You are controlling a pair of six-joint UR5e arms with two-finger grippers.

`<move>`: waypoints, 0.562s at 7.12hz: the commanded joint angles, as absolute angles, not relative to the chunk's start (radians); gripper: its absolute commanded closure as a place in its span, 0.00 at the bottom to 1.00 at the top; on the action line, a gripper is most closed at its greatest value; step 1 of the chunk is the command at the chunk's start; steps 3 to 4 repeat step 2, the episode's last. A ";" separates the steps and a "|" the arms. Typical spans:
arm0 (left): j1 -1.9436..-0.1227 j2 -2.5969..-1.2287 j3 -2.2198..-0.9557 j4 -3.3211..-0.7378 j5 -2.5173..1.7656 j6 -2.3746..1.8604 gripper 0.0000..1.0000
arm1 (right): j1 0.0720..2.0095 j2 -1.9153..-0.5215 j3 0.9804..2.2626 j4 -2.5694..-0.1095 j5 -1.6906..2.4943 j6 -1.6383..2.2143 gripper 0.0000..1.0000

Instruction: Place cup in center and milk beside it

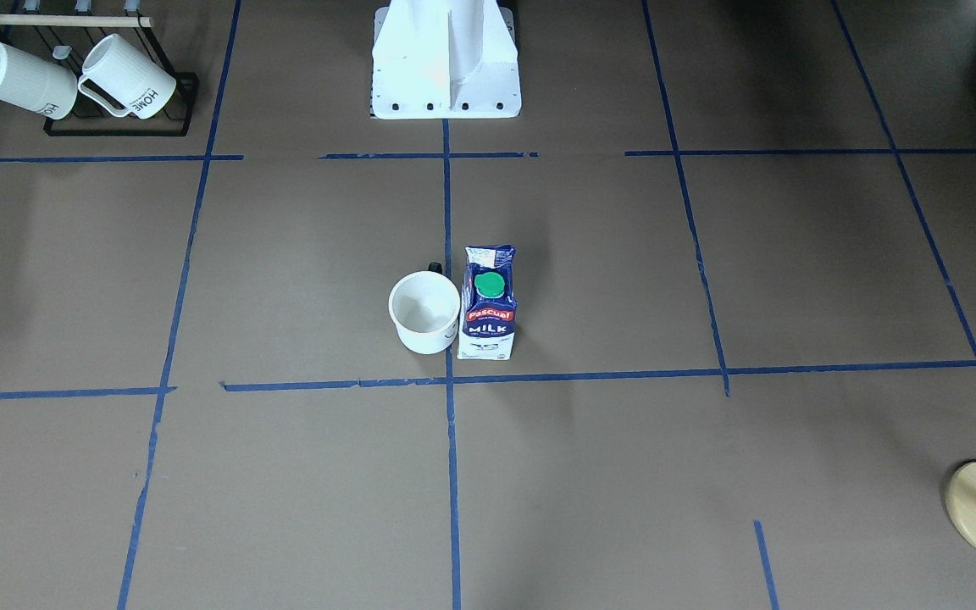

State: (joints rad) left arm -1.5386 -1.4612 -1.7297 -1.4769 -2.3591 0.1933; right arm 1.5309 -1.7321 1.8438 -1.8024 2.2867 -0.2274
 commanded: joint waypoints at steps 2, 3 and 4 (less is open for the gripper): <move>-1.539 -1.460 -1.729 -1.474 -2.359 0.193 0.00 | 1.531 -1.733 1.844 -1.802 2.289 -0.227 0.00; -1.539 -1.460 -1.729 -1.474 -2.359 0.193 0.00 | 1.531 -1.733 1.844 -1.802 2.289 -0.227 0.00; -1.539 -1.460 -1.729 -1.474 -2.359 0.193 0.00 | 1.531 -1.733 1.844 -1.802 2.289 -0.227 0.00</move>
